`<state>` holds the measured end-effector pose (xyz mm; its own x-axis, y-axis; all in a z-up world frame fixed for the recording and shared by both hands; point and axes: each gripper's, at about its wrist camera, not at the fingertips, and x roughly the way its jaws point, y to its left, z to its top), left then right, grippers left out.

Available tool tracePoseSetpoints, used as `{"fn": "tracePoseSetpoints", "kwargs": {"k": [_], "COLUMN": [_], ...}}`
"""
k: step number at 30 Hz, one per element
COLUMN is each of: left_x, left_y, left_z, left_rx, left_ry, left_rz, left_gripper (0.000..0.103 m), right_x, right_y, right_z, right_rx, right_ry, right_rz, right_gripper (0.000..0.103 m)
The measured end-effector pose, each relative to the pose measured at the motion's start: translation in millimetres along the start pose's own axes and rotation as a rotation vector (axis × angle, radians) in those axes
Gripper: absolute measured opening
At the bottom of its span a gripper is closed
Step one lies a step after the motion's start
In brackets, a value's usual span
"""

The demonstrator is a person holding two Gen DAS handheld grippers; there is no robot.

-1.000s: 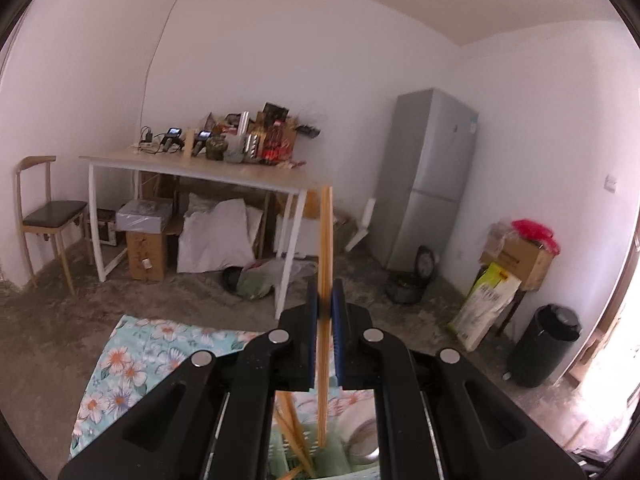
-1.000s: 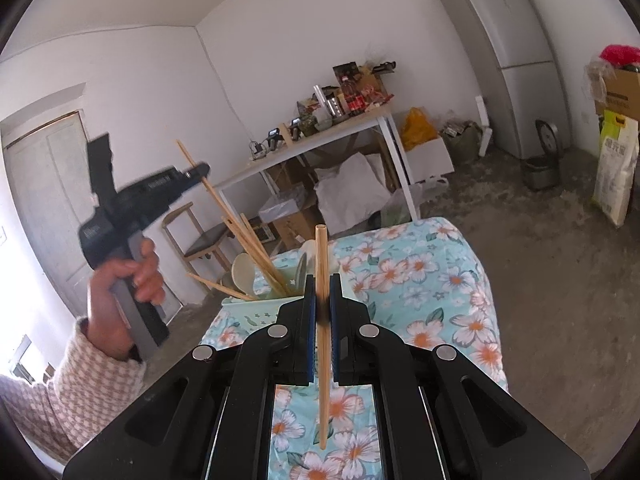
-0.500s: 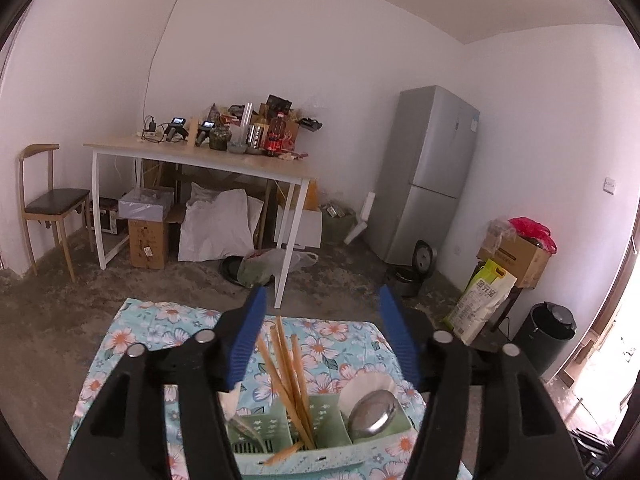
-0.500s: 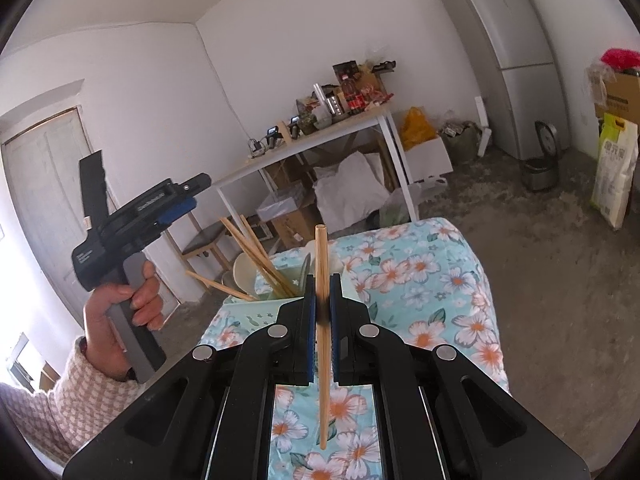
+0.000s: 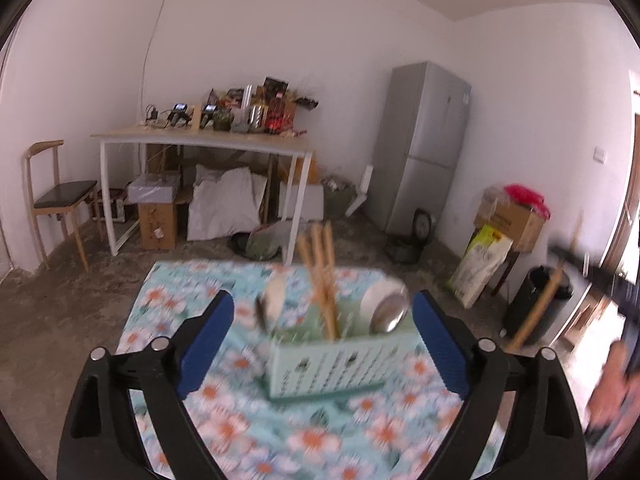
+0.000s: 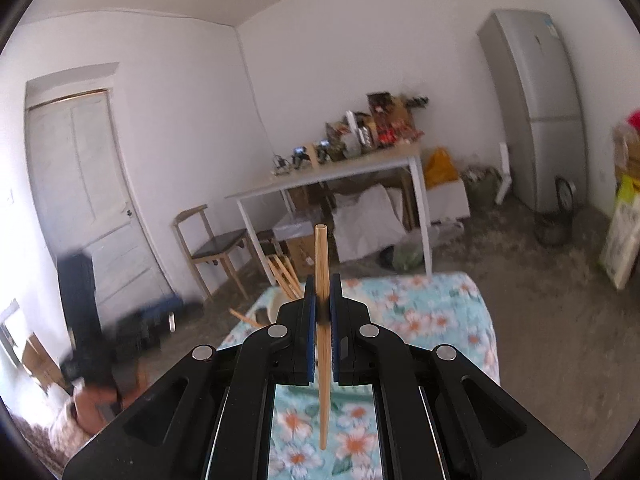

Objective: Organize utensils
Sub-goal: 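Lower the right tool's chopstick into the green basket and open the right tool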

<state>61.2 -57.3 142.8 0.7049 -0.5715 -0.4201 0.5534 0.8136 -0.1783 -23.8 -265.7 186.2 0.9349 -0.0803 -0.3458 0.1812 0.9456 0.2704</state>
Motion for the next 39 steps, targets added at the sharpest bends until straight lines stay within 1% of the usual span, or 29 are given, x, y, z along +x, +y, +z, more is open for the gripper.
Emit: {"fn": "tracePoseSetpoints", "kwargs": {"k": [6, 9, 14, 17, 20, 23, 26, 29, 31, 32, 33, 34, 35, 36, 39], "left_x": [-0.1, 4.0, 12.0, 15.1, 12.7, 9.7, 8.5, 8.8, 9.5, 9.9, 9.9, 10.0, 9.9, 9.9, 10.7], "left_y": [6.7, 12.1, 24.5, 30.9, 38.7, 46.8, 54.7, 59.9, 62.7, 63.0, 62.8, 62.7, 62.6, 61.7, 59.6], "left_z": [-46.6, -62.7, -79.0, -81.1, -82.9, -84.6, -87.1, -89.5, -90.9, -91.5, -91.8, -92.1, -92.1, -92.5, -93.3], "left_rx": [0.043, 0.034, 0.003, -0.001, -0.011, -0.021, -0.04, -0.057, -0.062, -0.062, -0.061, -0.059, -0.06, -0.059, -0.058], "left_ry": [0.098, 0.138, 0.196, 0.216, 0.214, 0.213, 0.217, 0.226, 0.229, 0.229, 0.229, 0.227, 0.227, 0.226, 0.22], "left_rz": [0.048, 0.072, 0.104, 0.131, 0.153, 0.171, 0.189, 0.198, 0.203, 0.204, 0.206, 0.207, 0.205, 0.205, 0.198], "left_gripper": [0.095, 0.095, 0.096, 0.097, 0.097, 0.097, 0.097, 0.097, 0.097, 0.097, 0.097, 0.097, 0.097, 0.097, 0.097], "right_x": [17.3, 27.4, 53.9, 72.5, 90.7, 109.8, 128.9, 144.4, 150.9, 151.2, 148.0, 142.8, 133.1, 124.6, 87.0], "right_y": [27.6, 38.8, 57.5, 64.0, 64.9, 62.1, 57.5, 45.6, 39.9, 37.4, 33.0, 33.0, 31.2, 30.8, 25.9], "right_z": [38.4, 51.5, 62.2, 60.1, 53.2, 46.8, 37.3, 23.0, 16.3, 13.4, 10.1, 8.9, 8.0, 8.4, 8.2], "right_rx": [-0.091, -0.126, -0.207, -0.242, -0.261, -0.265, -0.272, -0.258, -0.238, -0.226, -0.212, -0.205, -0.194, -0.186, -0.147], "right_ry": [-0.049, -0.065, -0.082, -0.076, -0.063, -0.042, -0.019, 0.025, 0.073, 0.089, 0.095, 0.089, 0.07, 0.052, -0.01], "right_rz": [0.012, 0.007, -0.05, -0.079, -0.085, -0.097, -0.127, -0.157, -0.148, -0.153, -0.16, -0.16, -0.159, -0.156, -0.135], "right_gripper": [0.004, 0.004, 0.004, 0.004, 0.004, 0.004, 0.004, 0.004, 0.005, 0.007, 0.016, 0.022, 0.034, 0.043, 0.05]}}
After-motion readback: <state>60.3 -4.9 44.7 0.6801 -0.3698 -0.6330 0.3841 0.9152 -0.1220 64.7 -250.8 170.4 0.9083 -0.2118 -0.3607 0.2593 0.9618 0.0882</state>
